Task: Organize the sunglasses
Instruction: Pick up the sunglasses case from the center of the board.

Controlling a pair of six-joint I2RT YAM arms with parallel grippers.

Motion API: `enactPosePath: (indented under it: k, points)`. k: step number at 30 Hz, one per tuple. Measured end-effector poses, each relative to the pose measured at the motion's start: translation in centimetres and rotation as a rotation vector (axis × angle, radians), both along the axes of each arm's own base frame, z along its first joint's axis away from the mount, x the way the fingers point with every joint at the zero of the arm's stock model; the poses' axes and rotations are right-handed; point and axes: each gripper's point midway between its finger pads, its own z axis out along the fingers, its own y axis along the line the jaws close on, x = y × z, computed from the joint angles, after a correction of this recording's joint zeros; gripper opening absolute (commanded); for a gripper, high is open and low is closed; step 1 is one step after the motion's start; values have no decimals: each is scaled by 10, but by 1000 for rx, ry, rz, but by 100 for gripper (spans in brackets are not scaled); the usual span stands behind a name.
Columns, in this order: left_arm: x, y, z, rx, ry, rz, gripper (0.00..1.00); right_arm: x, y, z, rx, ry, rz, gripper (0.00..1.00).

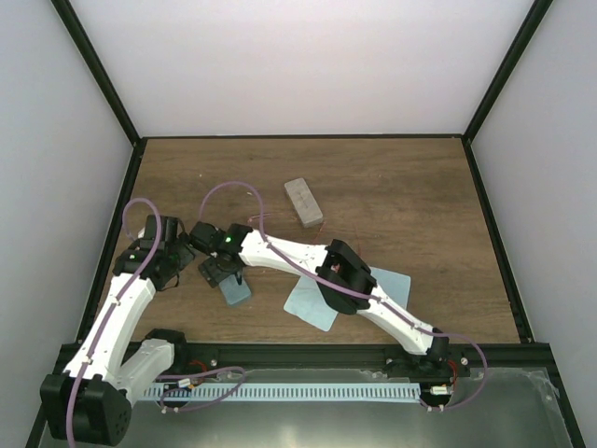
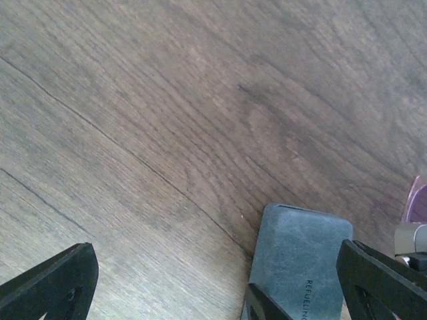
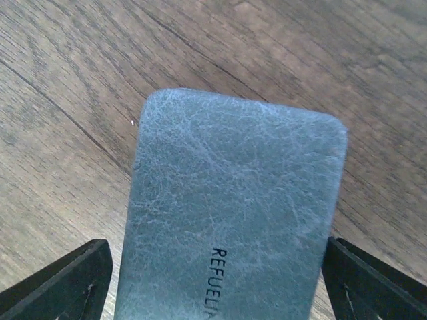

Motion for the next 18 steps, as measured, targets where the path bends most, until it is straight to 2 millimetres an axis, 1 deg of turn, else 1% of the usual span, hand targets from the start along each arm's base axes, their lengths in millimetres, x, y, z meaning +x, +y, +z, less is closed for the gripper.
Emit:
enactPosePath:
  k: [3,6,9,10,12,13,18]
  points:
    - [-3,2,-5,6,19,5,100,-1,0,-6,-8,4,2,84]
    - [-4,2,-6,5,22,4,100,-1,0,-6,-12,5,2,80]
    - [-4,2,-6,5,22,4,100,-1,0,-6,-9,6,0,78]
    - [-4,2,-6,5,22,5,100,-1,0,-6,-9,7,-2,76]
    - [-4,2,-6,5,22,4,100,-1,0,-6,-8,6,-2,69]
    - [-4,2,-6,4,22,4,100,-1,0,-6,-8,6,-2,67]
    - [-4,1,-6,3,21,4,100,0,1,-6,-2,4,-2,66]
